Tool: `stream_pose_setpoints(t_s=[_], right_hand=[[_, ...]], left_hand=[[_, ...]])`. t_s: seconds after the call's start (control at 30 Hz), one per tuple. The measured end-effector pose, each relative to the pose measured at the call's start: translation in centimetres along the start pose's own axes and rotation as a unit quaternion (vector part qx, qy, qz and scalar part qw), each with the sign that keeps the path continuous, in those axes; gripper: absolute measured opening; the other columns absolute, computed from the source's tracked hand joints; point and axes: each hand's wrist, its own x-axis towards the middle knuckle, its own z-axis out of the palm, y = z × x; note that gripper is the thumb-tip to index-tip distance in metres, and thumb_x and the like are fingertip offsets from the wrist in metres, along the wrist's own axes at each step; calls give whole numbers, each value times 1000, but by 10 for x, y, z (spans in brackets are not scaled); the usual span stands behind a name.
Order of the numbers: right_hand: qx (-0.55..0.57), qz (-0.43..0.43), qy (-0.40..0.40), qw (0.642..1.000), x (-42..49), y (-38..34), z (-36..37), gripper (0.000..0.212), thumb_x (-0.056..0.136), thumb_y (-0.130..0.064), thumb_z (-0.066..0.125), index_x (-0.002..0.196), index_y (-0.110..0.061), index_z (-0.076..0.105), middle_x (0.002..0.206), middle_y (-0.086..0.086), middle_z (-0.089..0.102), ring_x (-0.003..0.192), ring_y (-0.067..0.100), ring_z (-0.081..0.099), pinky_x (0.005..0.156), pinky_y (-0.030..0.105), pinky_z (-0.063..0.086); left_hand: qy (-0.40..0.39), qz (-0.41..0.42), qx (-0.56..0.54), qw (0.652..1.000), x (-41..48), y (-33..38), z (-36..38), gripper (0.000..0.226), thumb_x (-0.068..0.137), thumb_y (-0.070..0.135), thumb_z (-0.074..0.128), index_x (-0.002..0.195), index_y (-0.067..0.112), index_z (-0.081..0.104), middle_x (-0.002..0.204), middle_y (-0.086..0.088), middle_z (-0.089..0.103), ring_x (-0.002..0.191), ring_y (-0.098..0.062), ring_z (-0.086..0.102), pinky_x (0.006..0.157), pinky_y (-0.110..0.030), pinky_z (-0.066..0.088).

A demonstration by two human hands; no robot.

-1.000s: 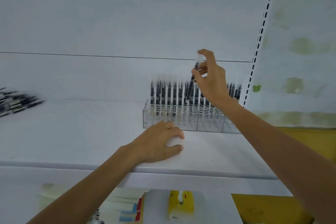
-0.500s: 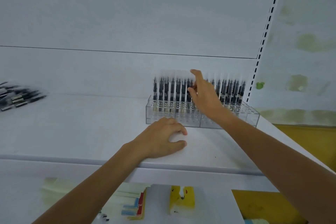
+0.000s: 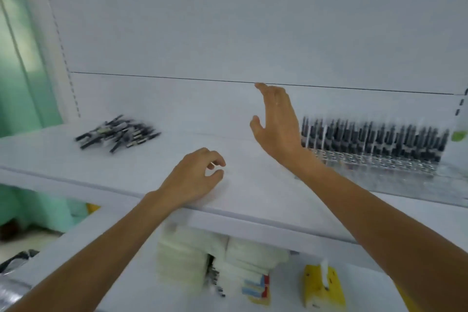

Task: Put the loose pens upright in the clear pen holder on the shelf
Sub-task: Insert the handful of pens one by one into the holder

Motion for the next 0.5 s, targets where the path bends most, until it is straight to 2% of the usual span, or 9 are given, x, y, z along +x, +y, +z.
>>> stream_pose_setpoints(t_s=[0.13, 0.27, 0.37, 0.5], right_hand=[[87, -38, -54, 994, 8, -93, 67, 52, 80, -5, 58, 131, -5, 48, 124, 16, 52, 109, 33, 52, 86, 46, 48], [152, -29, -96, 983, 8, -167, 114, 45, 86, -8, 55, 131, -9, 48, 125, 9, 53, 111, 26, 51, 91, 41, 44], [169, -17, -129, 977, 2, -205, 148, 41, 89, -11, 53, 130, -10, 49, 121, 8, 56, 111, 25, 50, 93, 38, 42], [171, 17, -172, 970, -7, -236, 184, 35, 90, -14, 53, 124, -8, 52, 115, 9, 56, 106, 24, 51, 87, 31, 39]], left_hand=[[54, -79, 10, 995, -46, -71, -81, 11, 86, 14, 60, 89, 24, 61, 99, 4, 62, 88, -8, 59, 78, -20, 44], [96, -120, 20, 988, -93, -125, -141, 13, 86, 9, 60, 86, 23, 61, 94, 2, 62, 80, -2, 57, 71, -7, 39], [114, -137, 34, 983, -124, -156, -168, 14, 86, 9, 59, 86, 22, 61, 92, 3, 61, 80, 2, 56, 72, -8, 40], [99, -160, 39, 981, -147, -191, -187, 13, 87, 9, 59, 87, 22, 59, 98, 0, 64, 88, -10, 59, 74, -17, 42]])
